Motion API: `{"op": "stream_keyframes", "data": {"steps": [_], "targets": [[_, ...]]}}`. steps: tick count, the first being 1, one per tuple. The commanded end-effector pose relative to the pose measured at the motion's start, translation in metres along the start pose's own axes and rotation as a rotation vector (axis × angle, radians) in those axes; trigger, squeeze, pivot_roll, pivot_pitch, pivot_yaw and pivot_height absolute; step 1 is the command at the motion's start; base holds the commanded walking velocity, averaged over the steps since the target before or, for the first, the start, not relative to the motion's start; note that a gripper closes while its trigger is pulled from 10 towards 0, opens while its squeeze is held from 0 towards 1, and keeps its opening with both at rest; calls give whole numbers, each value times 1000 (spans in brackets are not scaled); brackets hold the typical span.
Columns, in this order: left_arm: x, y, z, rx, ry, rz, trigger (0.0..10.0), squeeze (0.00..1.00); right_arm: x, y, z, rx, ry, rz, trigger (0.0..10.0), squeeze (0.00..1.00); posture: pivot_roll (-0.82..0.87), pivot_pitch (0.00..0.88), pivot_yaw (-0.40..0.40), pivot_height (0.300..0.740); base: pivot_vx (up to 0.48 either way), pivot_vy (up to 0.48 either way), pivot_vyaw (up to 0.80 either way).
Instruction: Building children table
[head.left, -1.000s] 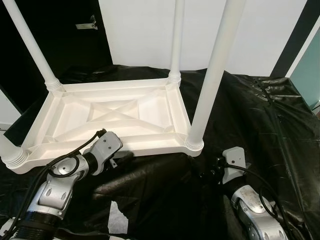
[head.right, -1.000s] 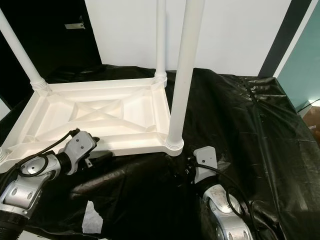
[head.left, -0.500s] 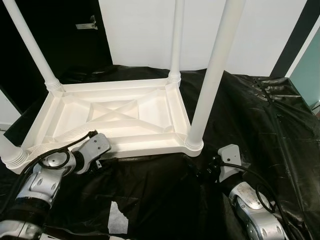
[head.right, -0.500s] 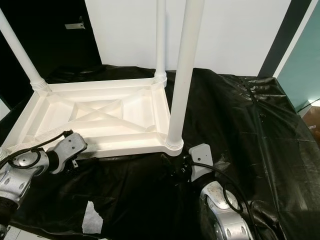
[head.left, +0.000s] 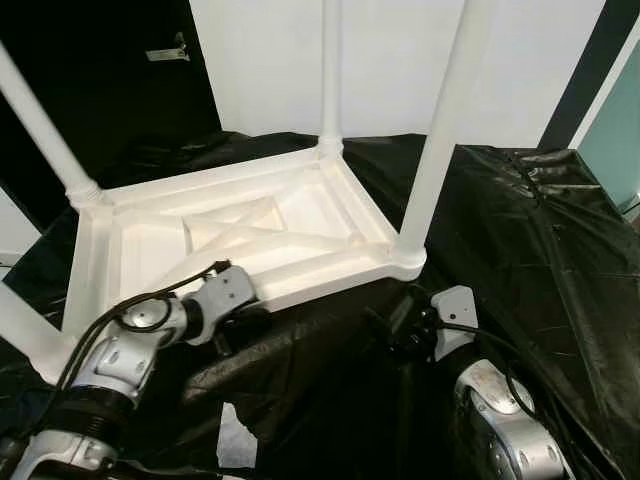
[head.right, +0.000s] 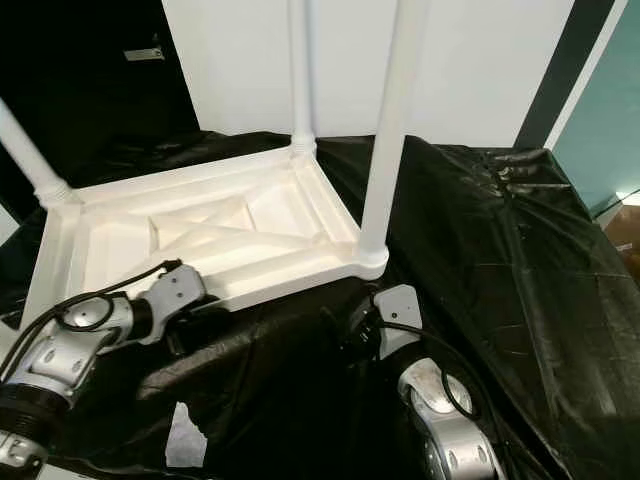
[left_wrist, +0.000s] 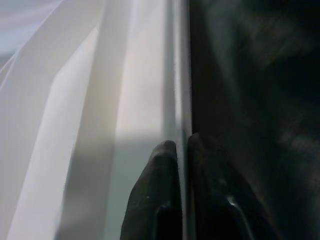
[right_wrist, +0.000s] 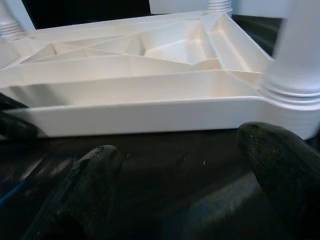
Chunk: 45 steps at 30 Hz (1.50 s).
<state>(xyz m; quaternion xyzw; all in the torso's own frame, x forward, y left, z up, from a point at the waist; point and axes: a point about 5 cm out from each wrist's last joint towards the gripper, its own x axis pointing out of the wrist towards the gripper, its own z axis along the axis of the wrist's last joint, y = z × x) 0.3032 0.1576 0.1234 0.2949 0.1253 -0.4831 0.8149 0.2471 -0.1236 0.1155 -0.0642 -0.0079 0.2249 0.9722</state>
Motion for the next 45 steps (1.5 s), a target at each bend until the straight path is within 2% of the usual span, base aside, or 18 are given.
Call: {"op": "stream_keyframes", "data": {"steps": [1, 4, 7, 8, 9, 10, 14, 15, 16, 19, 22, 23, 25, 29, 30, 34, 40, 45], "targets": [[8, -5, 21, 33, -94, -5, 9765, 0, 4, 4, 0, -4, -4, 16, 10000, 0, -66, 0, 27, 740, 0, 0, 0], [31, -25, 41, 21, -188, -31, 10000, 0, 10, 7, 1, -14, -12, 24, 10000, 0, -67, 0, 30, 740, 0, 0, 0], [35, -28, 44, 16, -199, -25, 10000, 0, 11, 7, 1, -15, -13, 25, 10000, 0, -67, 0, 30, 740, 0, 0, 0], [41, -28, 47, -9, -208, 9, 10000, 329, 12, 7, 1, -16, -12, 24, 10000, 0, -66, 0, 30, 740, 0, 0, 0], [45, -29, 48, -27, -212, 32, 10000, 329, 13, 7, 1, -16, -11, 23, 10000, 0, -66, 0, 30, 740, 0, 0, 0], [48, -30, 50, -53, -227, 43, 10000, 1000, 15, 8, 1, -19, -10, 21, 10000, 0, -67, 0, 31, 740, 0, 0, 0], [49, -31, 54, -71, -243, 64, 10000, 1000, 18, 7, 1, -22, -9, 16, 10000, 0, -62, 0, 29, 740, 0, 0, 0], [49, -30, 56, -91, -257, 81, 10000, 929, 19, 7, 1, -21, -11, 7, 10000, 0, -58, 0, 29, 740, 0, 0, 0], [45, -31, 62, -116, -306, 110, 10000, 0, 22, 5, 2, -20, -14, -10, 10000, 0, -47, 0, 23, 740, 0, 0, 0], [32, -32, 73, -173, -409, 175, 10000, 0, 27, 0, 3, -10, -24, -54, 10000, 0, -34, 0, 15, 740, 0, 0, 0], [28, -34, 75, -187, -429, 199, 10000, 0, 29, -2, 4, -6, -28, -72, 10000, 0, -25, 0, 8, 740, 0, 0, 0], [22, -37, 75, -205, -441, 252, 10000, 0, 33, -4, 6, -4, -34, -101, 10000, 0, -14, 0, 2, 740, 0, 0, 0], [22, -37, 75, -205, -441, 252, 10000, 0, 33, -4, 6, -4, -34, -101, 10000, 0, -14, 0, 2, 740, 0, 0, 0], [11, -46, 67, -243, -432, 333, 10000, 0, 42, -5, 7, 17, -29, -106, 10000, 0, 21, 0, -24, 740, 0, 0, 0], [4, -51, 62, -255, -419, 359, 10000, 0, 47, -6, 9, 6, -23, -111, 10000, 0, 31, 0, -33, 740, 0, 0, 0], [-6, -55, 56, -307, -410, 419, 10000, 0, 53, -9, 10, 9, -24, -118, 10000, 0, 58, 0, -51, 740, 0, 0, 0], [-9, -54, 50, -350, -398, 508, 10000, 0, 63, -13, 7, 6, 19, -128, 10000, 0, 77, 0, -67, 740, 0, 0, 0], [-7, -58, 49, -331, -369, 502, 10000, 0, 73, -10, 9, -28, 38, -58, 10000, 0, 79, 0, -69, 740, 0, 0, 0]]}}
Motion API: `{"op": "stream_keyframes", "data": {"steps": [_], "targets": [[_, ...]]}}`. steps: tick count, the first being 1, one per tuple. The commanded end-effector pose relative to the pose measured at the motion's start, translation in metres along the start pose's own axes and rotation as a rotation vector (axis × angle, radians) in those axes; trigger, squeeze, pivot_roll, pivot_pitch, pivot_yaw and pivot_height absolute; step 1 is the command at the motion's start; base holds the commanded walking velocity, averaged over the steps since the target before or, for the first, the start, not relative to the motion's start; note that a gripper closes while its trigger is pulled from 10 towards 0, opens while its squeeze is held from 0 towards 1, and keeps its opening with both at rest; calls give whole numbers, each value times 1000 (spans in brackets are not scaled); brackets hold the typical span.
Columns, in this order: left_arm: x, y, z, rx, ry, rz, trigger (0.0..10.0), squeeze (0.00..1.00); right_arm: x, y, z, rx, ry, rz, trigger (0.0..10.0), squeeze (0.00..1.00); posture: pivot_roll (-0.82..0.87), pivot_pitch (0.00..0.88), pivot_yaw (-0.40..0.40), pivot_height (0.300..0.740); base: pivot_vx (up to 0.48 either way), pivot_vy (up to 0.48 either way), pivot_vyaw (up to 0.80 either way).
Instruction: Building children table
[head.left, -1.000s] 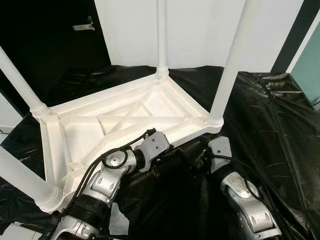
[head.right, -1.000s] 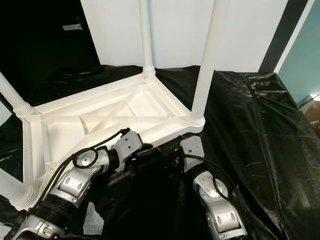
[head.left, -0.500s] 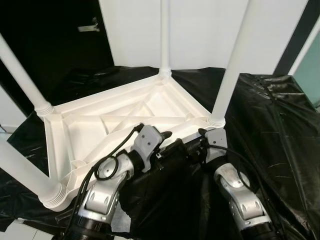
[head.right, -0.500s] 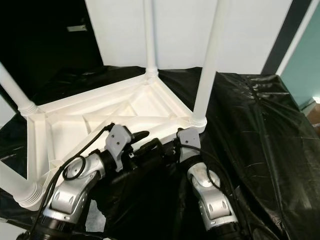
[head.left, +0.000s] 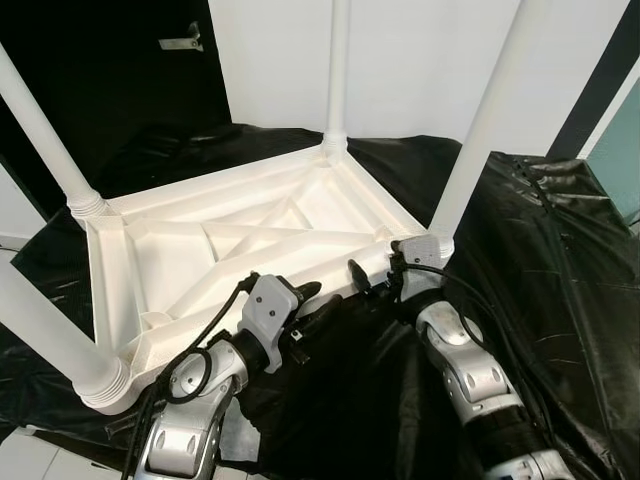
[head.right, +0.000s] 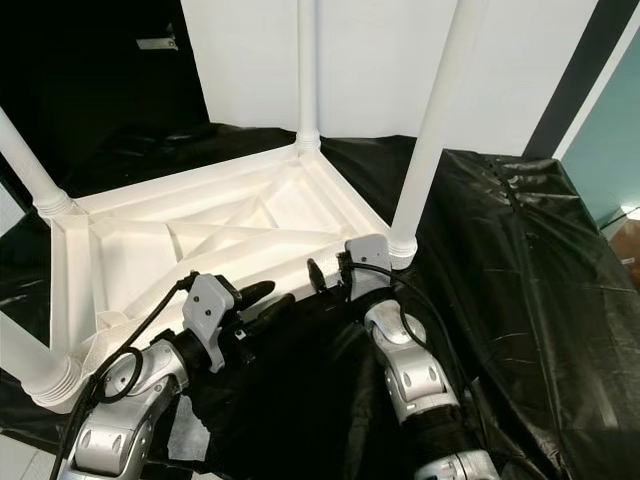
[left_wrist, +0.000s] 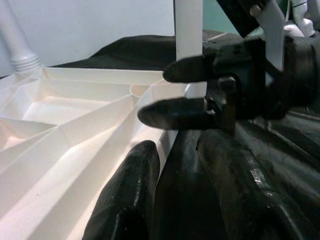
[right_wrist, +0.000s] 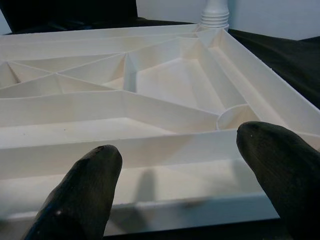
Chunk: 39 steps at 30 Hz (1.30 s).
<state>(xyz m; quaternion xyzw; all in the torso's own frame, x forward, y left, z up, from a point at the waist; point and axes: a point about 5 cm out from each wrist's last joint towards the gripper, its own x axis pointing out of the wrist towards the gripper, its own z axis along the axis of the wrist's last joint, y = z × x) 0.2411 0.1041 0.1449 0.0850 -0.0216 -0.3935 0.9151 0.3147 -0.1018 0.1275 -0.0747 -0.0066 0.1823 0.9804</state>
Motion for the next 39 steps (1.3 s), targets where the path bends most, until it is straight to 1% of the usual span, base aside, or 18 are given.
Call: {"op": "stream_keyframes", "data": {"steps": [1, 4, 10, 12, 13, 15, 17, 22, 24, 26, 27, 29, 31, 34, 35, 36, 38, 39], "targets": [[-3, 9, -1, 5, 18, 229, 10000, 0, 2, 2, -3, -10, 24, 28, 10000, 0, 79, 0, -69, 740, 0, 0, 0], [-10, 17, -1, 27, 44, 252, 10000, 0, 9, 7, -3, -19, 37, 80, 10000, 0, 77, 0, -61, 740, 0, 0, 0], [-13, 23, -2, 18, 46, 297, 10000, 0, 11, 5, -4, -21, 44, 78, 10000, 0, 74, 0, -57, 740, 0, 0, 0], [-16, 24, -2, -2, 32, 349, 10000, 0, 13, -16, -3, -20, 49, 3, 10000, 0, 71, 0, -55, 740, 0, 0, 0], [-16, 24, -2, -2, 32, 349, 10000, 0, 13, -16, -3, -20, 49, 3, 10000, 0, 71, 0, -55, 740, 0, 0, 0], [-18, 20, -2, -7, 33, 349, 10000, 0, 13, -37, -1, -20, 42, -49, 10000, 0, 67, 0, -50, 740, 0, 0, 0], [-20, 20, -3, -8, 40, 345, 10000, 0, 12, -50, 1, -36, 29, -52, 10000, 0, 62, 0, -44, 740, 0, 0, 0], [-22, 26, -2, -4, 38, 371, 10000, 0, 12, -54, 4, -39, 12, -36, 10000, 0, 59, 0, -40, 740, 0, 0, 0], [-21, 38, -2, -15, 23, 447, 10000, 0, 15, -58, 10, -21, -22, -4, 10000, 0, 47, 0, -35, 740, 0, 0, 0], [-18, 43, -1, -30, 6, 480, 10000, 0, 17, -59, 13, -10, -44, 18, 10000, 0, 40, 0, -35, 740, 0, 0, 0], [-11, 46, 2, -35, -17, 477, 10000, 0, 20, -58, 18, 3, -71, 39, 10000, 0, 33, 0, -31, 740, 0, 0, 0], [-11, 46, 2, -35, -17, 477, 10000, 0, 20, -58, 18, 3, -71, 39, 10000, 0, 33, 0, -31, 740, 0, 0, 0], [-1, 47, 5, -31, -42, 444, 10000, 0, 25, -56, 23, 20, -103, 61, 10000, 0, 23, 0, -20, 740, 0, 0, 0], [2, 47, 6, -26, -48, 424, 10000, 0, 27, -55, 25, 26, -113, 65, 10000, 0, 23, 0, -20, 740, 0, 0, 0], [5, 48, 6, -22, -45, 376, 10000, 0, 30, -53, 27, 35, -126, 75, 10000, 0, -22, 0, 13, 740, 0, 0, 0], [5, 48, 6, -22, -45, 376, 10000, 0, 30, -53, 27, 35, -126, 75, 10000, 0, -22, 0, 13, 740, 0, 0, 0], [9, 47, 7, -14, -42, 314, 10000, 0, 33, -51, 30, 43, -142, 73, 10000, 0, -38, 0, 25, 740, 0, 0, 0], [16, 45, 9, -8, -45, 212, 10000, 0, 38, -51, 37, 50, -174, 28, 10000, 0, -57, 0, 50, 740, 0, 0, 0]]}}
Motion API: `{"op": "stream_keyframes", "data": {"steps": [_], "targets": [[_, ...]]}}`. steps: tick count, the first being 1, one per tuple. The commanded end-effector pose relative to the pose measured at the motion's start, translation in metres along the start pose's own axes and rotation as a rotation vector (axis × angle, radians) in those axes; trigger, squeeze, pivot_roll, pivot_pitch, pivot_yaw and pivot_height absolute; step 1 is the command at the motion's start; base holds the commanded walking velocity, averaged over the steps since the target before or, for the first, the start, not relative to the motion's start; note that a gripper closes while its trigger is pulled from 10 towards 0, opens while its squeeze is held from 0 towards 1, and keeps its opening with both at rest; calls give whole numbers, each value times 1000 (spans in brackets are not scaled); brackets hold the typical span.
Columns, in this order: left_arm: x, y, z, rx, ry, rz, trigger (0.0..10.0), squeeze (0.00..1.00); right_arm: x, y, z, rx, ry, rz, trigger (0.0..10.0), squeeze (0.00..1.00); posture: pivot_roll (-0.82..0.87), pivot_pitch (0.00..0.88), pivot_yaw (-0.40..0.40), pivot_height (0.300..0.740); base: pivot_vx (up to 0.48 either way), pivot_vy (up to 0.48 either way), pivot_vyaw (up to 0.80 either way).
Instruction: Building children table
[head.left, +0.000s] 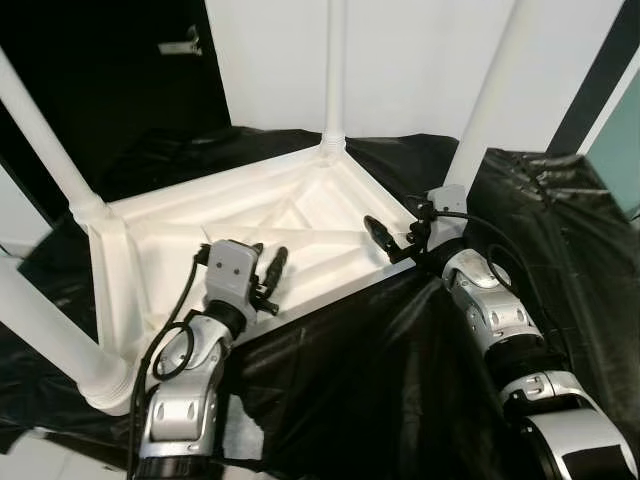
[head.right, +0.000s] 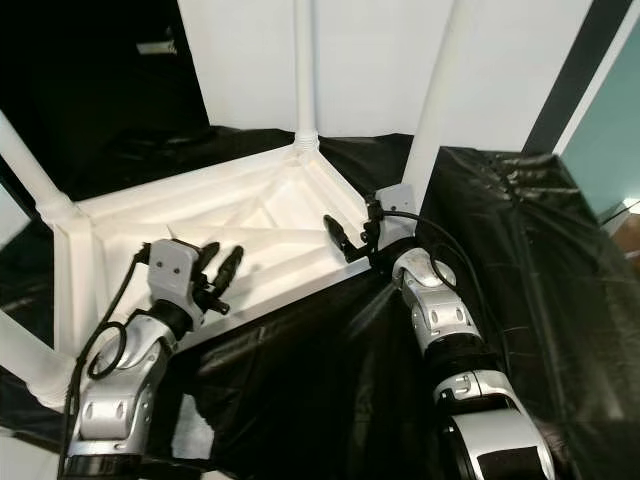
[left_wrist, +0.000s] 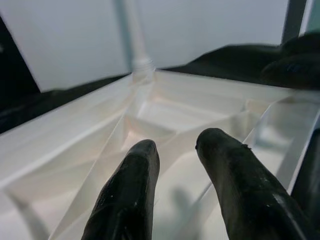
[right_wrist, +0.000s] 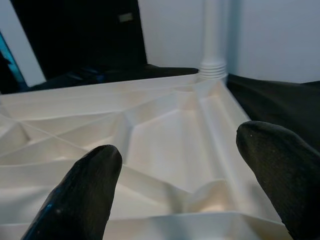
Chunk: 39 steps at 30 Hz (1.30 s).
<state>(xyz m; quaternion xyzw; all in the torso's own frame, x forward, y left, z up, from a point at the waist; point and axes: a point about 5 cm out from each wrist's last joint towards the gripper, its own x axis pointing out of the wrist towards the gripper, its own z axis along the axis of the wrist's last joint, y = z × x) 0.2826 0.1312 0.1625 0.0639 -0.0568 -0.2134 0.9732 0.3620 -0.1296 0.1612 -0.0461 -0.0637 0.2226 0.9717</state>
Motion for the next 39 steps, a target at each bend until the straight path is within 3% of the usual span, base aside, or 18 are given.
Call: {"op": "stream_keyframes", "data": {"steps": [1, 4, 9, 15, 27, 31, 39], "targets": [[5, -9, -1, 1, 4, -173, 10000, 0, 5, -3, 9, 11, -46, -46, 10000, 0, -57, 0, 50, 740, 0, 0, 0], [10, -13, 1, 1, -7, -230, 10000, 0, 6, -9, 11, 1, -70, -105, 10000, 0, -60, 0, 59, 740, 0, 0, 0], [17, -26, 2, 10, -35, -369, 10000, 0, -1, -32, 7, -3, -78, -223, 10000, 0, -54, 0, 59, 740, 0, 0, 0], [14, -29, 1, 17, -30, -447, 10000, 0, -11, -59, 4, -39, -61, -297, 10000, 0, -49, 0, 57, 740, 0, 0, 0], [4, -26, -4, 28, -12, -523, 10000, 0, -32, -90, 3, -103, -54, -415, 10000, 0, -57, 0, 70, 740, 0, 0, 0], [4, -28, -3, 28, -15, -571, 10000, 0, -50, -109, 0, -140, -52, -494, 10000, 0, -73, 0, 88, 740, 0, 0, 0], [7, -31, -1, 32, -29, -585, 10000, 0, -60, -118, -2, -145, -49, -538, 10000, 0, -76, 0, 86, 740, 0, 0, 0]]}}
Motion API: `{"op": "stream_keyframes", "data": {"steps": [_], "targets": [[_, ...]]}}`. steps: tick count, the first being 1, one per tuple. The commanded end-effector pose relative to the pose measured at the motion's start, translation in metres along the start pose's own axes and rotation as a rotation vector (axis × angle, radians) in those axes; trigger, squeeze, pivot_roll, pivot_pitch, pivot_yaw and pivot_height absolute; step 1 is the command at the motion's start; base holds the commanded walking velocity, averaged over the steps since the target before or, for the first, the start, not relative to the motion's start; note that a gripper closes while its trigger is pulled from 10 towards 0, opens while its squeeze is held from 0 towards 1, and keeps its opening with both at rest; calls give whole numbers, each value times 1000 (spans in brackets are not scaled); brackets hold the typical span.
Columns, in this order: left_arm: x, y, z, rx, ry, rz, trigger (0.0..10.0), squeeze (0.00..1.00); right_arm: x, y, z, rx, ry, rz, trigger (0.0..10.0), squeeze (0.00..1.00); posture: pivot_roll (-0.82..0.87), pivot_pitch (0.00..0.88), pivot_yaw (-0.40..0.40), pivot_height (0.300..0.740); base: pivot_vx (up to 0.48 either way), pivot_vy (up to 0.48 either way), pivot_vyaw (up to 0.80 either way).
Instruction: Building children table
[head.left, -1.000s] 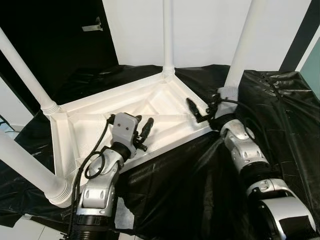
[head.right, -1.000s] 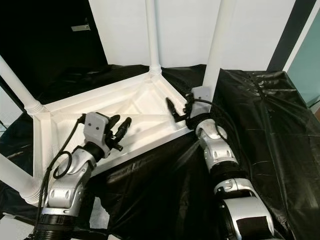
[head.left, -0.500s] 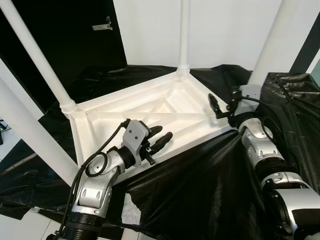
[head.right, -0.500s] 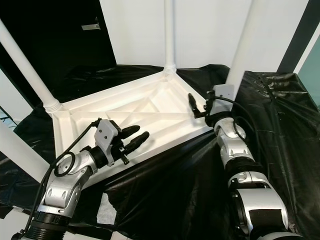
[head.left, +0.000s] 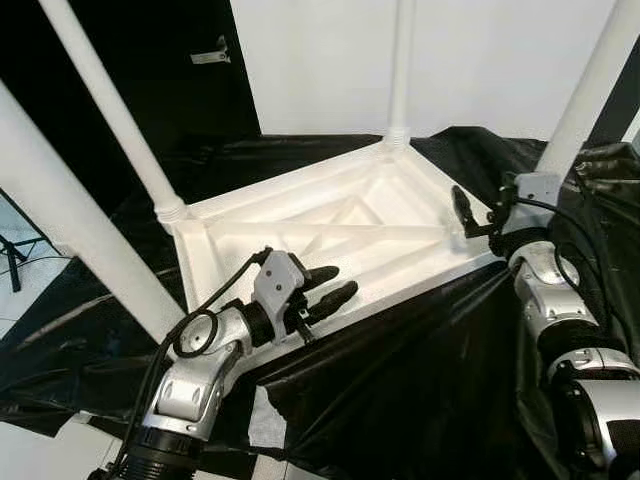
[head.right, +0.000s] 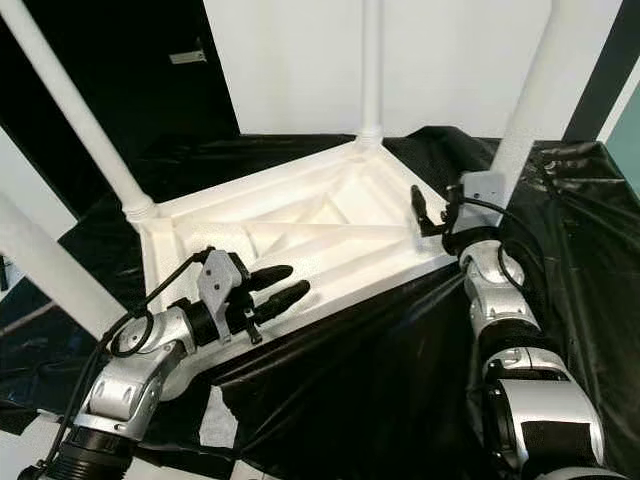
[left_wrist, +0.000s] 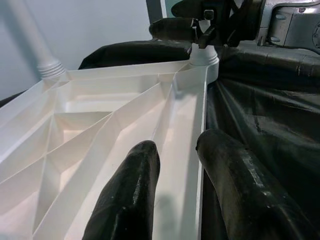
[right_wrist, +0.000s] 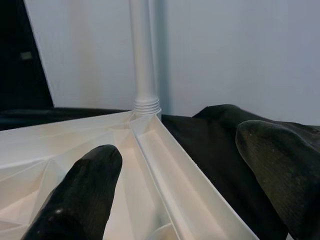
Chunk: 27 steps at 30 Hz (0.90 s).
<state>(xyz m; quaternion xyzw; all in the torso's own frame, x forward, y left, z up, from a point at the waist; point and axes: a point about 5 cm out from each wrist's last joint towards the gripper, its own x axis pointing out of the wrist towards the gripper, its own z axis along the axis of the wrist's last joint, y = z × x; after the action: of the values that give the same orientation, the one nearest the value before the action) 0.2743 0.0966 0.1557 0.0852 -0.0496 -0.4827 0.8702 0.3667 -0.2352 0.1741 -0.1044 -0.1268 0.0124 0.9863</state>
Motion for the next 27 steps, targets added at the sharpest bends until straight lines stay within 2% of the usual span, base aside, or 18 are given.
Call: {"op": "stream_keyframes", "data": {"steps": [1, 3, 4, 9, 16, 18, 21, 23, 24, 25, 27], "targets": [[-2, 4, 1, 12, -2, -5, 10000, 0, -11, -24, -10, 11, 40, -119, 10000, 0, -76, 0, 86, 740, 0, 0, 0], [-6, 2, 4, -14, -26, -15, 10000, 0, -8, -11, -9, 21, 22, -76, 10000, 0, -66, 0, 76, 740, 0, 0, 0], [-6, 2, 4, -14, -26, -15, 10000, 0, -8, -11, -9, 21, 22, -76, 10000, 0, -66, 0, 76, 740, 0, 0, 0], [-19, -5, 13, -71, -80, -2, 10000, 0, -10, 21, -15, 42, 25, 17, 10000, 0, -38, 0, 49, 740, 0, 0, 0], [-34, -15, 12, -86, -40, 42, 10000, 0, -14, 41, -22, 72, 48, 105, 10000, 0, 1, 0, 18, 740, 0, 0, 0], [-40, -17, 10, -72, -21, 98, 10000, 0, -14, 51, -23, 86, 54, 161, 10000, 0, 13, 0, 7, 740, 0, 0, 0], [-44, -17, 8, -51, -3, 154, 10000, 0, -14, 57, -23, 88, 54, 195, 10000, 0, 23, 0, 1, 740, 0, 0, 0], [-50, -17, 5, -30, 8, 276, 10000, 0, -14, 66, -22, 99, 53, 235, 10000, 0, 39, 0, -3, 740, 0, 0, 0], [-50, -17, 5, -30, 8, 276, 10000, 0, -14, 66, -22, 99, 53, 235, 10000, 0, 39, 0, -3, 740, 0, 0, 0], [-53, -20, 1, -36, 17, 313, 10000, 0, -14, 69, -22, 102, 53, 246, 10000, 0, 43, 0, -3, 740, 0, 0, 0], [-62, -31, -3, -57, 40, 313, 10000, 0, -14, 72, -22, 106, 54, 259, 10000, 0, 49, 0, -3, 740, 0, 0, 0]]}}
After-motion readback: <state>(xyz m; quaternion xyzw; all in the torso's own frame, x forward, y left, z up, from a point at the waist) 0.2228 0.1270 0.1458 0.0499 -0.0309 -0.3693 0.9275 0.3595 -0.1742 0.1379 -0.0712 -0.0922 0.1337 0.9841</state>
